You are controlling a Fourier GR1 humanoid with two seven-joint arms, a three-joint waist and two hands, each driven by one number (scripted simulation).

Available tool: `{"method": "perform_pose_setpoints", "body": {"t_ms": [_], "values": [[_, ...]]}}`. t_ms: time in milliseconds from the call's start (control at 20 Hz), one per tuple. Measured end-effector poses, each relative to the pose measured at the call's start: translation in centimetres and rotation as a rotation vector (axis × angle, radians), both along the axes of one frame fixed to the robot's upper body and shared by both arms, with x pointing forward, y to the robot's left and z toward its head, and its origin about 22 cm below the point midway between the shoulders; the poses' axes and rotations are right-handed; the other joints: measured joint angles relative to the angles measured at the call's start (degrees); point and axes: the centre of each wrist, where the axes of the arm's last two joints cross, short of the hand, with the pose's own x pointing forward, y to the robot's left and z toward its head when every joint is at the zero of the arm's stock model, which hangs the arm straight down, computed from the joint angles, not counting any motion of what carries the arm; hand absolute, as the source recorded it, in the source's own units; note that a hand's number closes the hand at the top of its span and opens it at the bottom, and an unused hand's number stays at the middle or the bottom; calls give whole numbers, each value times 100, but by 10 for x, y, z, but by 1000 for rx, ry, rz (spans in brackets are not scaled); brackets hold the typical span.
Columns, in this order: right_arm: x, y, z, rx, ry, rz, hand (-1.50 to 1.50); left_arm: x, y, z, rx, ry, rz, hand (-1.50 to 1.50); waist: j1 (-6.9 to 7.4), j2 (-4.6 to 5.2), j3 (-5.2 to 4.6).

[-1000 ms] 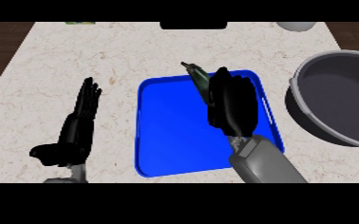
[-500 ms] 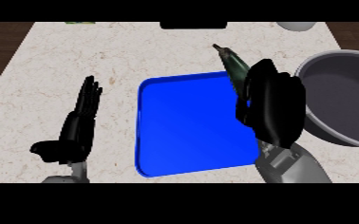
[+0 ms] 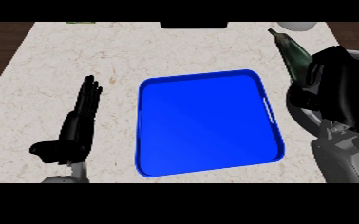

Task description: Pick the eggplant from the tray and place it in the pot

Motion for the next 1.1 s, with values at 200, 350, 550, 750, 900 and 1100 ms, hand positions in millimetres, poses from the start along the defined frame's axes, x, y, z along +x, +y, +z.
{"method": "perform_pose_setpoints", "body": {"t_ms": [200, 350, 550, 750, 900, 1100], "values": [[5, -40, -4, 5, 5, -41, 150, -3, 3, 2, -5, 2, 2, 0, 11, 2, 1], [12, -75, -8, 14, 15, -62, 150, -7, 2, -2, 0, -5, -4, 0, 22, 5, 1], [18, -118, -22, 43, 45, -61, 150, -3, 0, -2, 1, 0, -3, 0, 25, 10, 2], [28, -150, -40, 79, 113, -54, 150, -6, 1, -5, 1, 0, -6, 0, 47, 15, 3], [32, -171, -54, 108, 172, -56, 150, -3, -4, -4, 0, -1, -14, 0, 51, 17, 4], [36, -190, -78, 157, 250, -97, 150, -4, -10, -1, 1, 2, -12, 0, 69, 19, 5]]}}
